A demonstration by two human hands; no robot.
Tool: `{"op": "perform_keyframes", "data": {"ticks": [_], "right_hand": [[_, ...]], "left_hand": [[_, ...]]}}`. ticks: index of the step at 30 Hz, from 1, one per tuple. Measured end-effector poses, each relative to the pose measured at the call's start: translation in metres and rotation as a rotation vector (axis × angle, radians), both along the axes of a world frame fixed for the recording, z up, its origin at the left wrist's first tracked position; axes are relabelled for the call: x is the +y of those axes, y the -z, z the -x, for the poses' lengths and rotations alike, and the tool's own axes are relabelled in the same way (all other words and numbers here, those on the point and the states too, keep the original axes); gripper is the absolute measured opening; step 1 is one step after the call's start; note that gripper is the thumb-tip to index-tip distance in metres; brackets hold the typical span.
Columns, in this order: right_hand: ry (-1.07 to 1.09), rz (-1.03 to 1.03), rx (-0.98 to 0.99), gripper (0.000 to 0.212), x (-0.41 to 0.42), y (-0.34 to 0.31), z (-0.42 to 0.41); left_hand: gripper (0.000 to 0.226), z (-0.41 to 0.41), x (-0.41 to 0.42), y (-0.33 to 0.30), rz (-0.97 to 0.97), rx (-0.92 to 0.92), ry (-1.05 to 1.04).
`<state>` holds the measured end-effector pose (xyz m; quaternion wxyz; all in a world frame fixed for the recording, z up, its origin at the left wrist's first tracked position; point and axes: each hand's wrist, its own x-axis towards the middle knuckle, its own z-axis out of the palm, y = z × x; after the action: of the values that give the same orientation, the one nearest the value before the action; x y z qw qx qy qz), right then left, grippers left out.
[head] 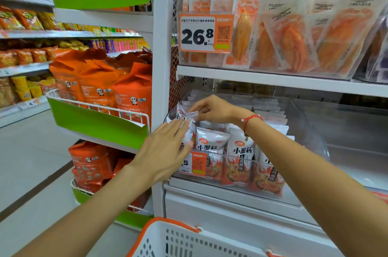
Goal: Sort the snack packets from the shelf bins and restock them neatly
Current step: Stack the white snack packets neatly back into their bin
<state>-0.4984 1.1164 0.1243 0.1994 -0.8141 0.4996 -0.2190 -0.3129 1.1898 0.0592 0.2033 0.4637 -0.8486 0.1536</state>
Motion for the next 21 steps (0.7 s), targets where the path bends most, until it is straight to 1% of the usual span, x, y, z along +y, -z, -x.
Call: {"op": "perform_keyframes", "data": {"ticks": [3,4,5,6,7,9,10,11,13,14,17,19,21], "right_hand": [[0.064,0.001,-0.276,0.024,0.004,-0.001,0.003],[0.084,-0.009,-0.284,0.025,0.005,-0.003,0.001],[0.101,-0.013,-0.229,0.026,0.007,-0.004,0.000],[0.120,-0.016,-0.124,0.021,0.007,-0.004,-0.002],[0.142,-0.024,-0.025,0.022,0.007,-0.004,-0.006],[0.187,-0.043,0.059,0.046,0.005,-0.003,-0.014],[0.187,-0.048,0.064,0.050,0.002,-0.002,-0.017],[0.167,-0.042,0.073,0.049,0.000,-0.001,-0.019],[0.105,0.003,0.089,0.038,0.001,-0.004,-0.016],[0.082,0.054,0.071,0.036,0.000,-0.007,-0.012],[0.057,0.208,-0.046,0.037,0.002,-0.010,-0.001],[0.028,0.233,0.000,0.028,0.004,-0.004,0.001],[0.003,0.192,0.076,0.009,0.004,0.004,-0.001]], "left_hand": [[0.066,-0.008,0.002,-0.010,-0.065,0.028,0.004],[0.064,-0.011,0.004,-0.012,-0.052,0.054,0.008],[0.063,-0.014,0.005,-0.012,-0.023,0.059,0.017],[0.062,-0.015,0.006,-0.012,-0.001,0.032,0.015],[0.062,-0.016,0.006,-0.009,0.014,0.008,0.006],[0.059,-0.019,0.002,-0.005,0.071,0.021,-0.012],[0.058,-0.019,0.000,-0.005,0.081,0.041,-0.019],[0.056,-0.019,-0.001,-0.007,0.095,0.054,-0.022],[0.048,-0.019,-0.004,-0.006,0.160,0.027,-0.025],[0.046,-0.019,-0.006,-0.005,0.181,0.000,-0.028],[0.050,-0.023,-0.009,0.001,0.161,-0.044,-0.034],[0.045,-0.026,-0.009,0.003,0.180,-0.030,-0.033],[0.039,-0.028,-0.009,0.005,0.202,0.009,-0.012]]}}
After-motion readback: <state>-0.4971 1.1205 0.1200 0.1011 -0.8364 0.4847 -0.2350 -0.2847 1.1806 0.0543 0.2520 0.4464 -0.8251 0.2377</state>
